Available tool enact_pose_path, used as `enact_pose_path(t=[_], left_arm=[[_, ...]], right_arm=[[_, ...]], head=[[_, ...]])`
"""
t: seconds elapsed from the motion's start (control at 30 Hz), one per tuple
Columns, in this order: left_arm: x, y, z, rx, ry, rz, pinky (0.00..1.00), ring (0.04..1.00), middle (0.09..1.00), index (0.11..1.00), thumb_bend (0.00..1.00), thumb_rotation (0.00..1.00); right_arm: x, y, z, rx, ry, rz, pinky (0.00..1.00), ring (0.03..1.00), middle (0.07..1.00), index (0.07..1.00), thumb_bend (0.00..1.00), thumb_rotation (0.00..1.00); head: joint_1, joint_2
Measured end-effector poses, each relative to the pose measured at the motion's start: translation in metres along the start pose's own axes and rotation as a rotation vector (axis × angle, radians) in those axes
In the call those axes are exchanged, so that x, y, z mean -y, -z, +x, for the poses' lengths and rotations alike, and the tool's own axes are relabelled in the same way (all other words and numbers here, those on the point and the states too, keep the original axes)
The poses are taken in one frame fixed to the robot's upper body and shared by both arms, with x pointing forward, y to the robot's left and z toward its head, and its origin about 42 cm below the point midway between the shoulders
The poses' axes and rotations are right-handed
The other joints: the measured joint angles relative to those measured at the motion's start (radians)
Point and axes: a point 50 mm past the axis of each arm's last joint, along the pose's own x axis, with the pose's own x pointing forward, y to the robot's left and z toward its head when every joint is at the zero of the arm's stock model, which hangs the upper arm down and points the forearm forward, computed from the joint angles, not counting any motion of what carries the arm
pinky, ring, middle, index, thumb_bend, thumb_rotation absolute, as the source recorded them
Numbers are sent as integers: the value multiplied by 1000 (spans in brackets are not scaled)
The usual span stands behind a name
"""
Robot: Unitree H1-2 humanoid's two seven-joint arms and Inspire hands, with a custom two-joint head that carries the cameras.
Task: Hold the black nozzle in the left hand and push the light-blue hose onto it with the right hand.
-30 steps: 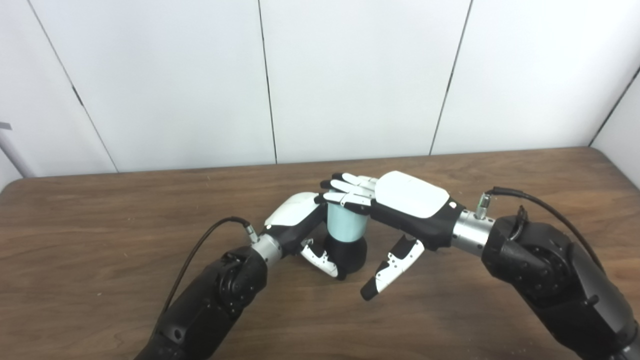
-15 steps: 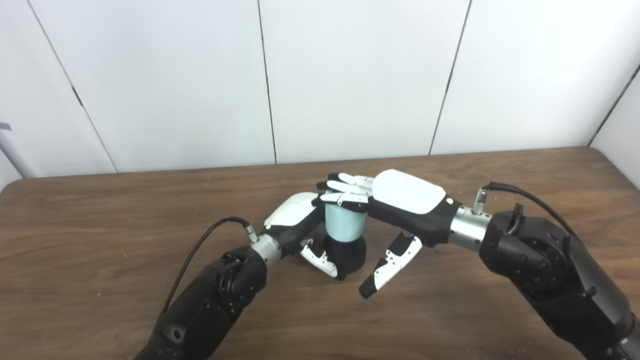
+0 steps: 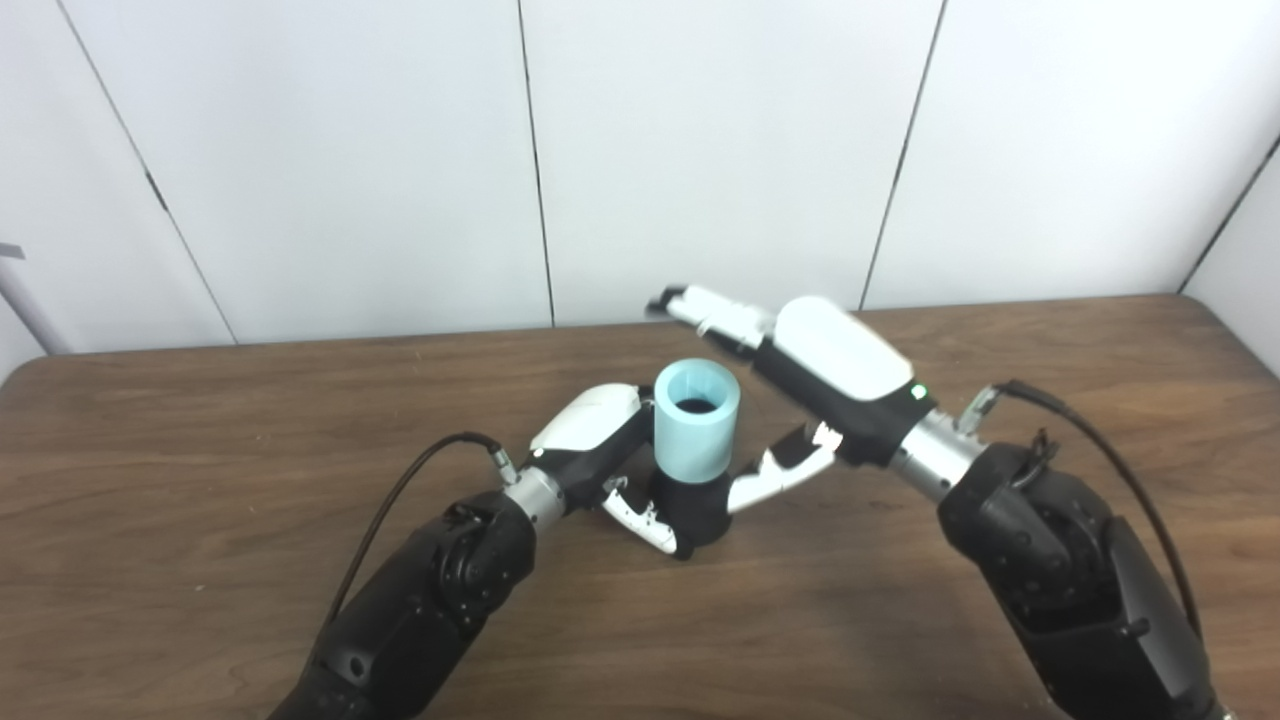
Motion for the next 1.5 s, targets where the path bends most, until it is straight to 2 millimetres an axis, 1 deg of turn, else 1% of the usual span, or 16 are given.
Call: enact_pose_path(t=[0.23,0.33,0.57,0.63,0.7,0.73,0.77,0.8,0.83,0.9,1.07,1.27,1.3,1.37,1.4,1.5], left_arm=[[0,0,0,0,1,0,1000,594,492,479,526,0],[0,0,0,0,1,0,1000,596,492,479,525,0],[-1,0,0,1,5,1,1000,597,491,479,525,0],[-1,0,1,1,8,2,1000,597,490,479,526,0],[-1,0,1,2,8,2,1000,598,490,479,526,0],[-1,0,1,1,8,2,1000,598,490,479,526,0],[-1,0,1,1,8,2,1000,597,491,478,526,0],[-1,0,1,1,8,2,1000,597,492,478,525,0],[-1,0,1,0,9,2,1000,596,492,478,525,0],[-1,-1,1,-2,9,0,1000,596,491,478,526,0],[-1,-1,1,-12,7,-3,1000,590,490,479,526,0],[-1,-2,0,-13,4,-4,1000,593,481,494,525,0],[-1,-2,0,-15,5,-6,993,664,611,619,712,104],[-3,-1,-3,-18,9,-16,989,817,830,821,933,272],[-4,0,-4,-18,12,-19,989,817,830,821,933,272],[-5,1,-11,-17,12,-32,999,897,925,921,988,307]], right_arm=[[5,3,-2,-21,15,8,707,889,969,969,791,186],[10,4,-3,-28,34,19,671,875,967,978,806,211],[18,14,-8,-62,30,91,694,875,966,983,826,225],[17,19,-11,-95,-47,165,701,878,967,974,830,174],[15,26,-17,-126,-152,216,704,879,968,971,831,158],[15,29,-20,-142,-184,230,705,879,968,970,831,155],[15,32,-23,-154,-200,234,702,877,966,967,821,115],[14,35,-26,-163,-205,243,701,875,965,965,816,94],[13,37,-30,-172,-203,254,683,866,958,963,786,49],[5,43,-38,-205,-163,287,667,855,950,966,763,15],[-21,46,-54,-270,-120,369,648,836,936,973,754,0],[-21,46,-49,-276,-27,400,646,830,930,974,775,36],[-23,46,-49,-277,-28,410,651,830,931,975,805,66],[-28,50,-48,-289,-19,439,659,830,931,976,850,121],[-31,51,-49,-298,-11,452,659,830,931,976,850,121],[-38,54,-49,-307,-5,476,660,829,932,977,859,137]], head=[[2,0],[5,2],[5,2],[18,2],[35,0],[35,0],[75,-3],[75,-3],[92,-6],[101,-8],[92,-5],[95,-2],[95,-2],[95,0],[95,0],[97,0]])
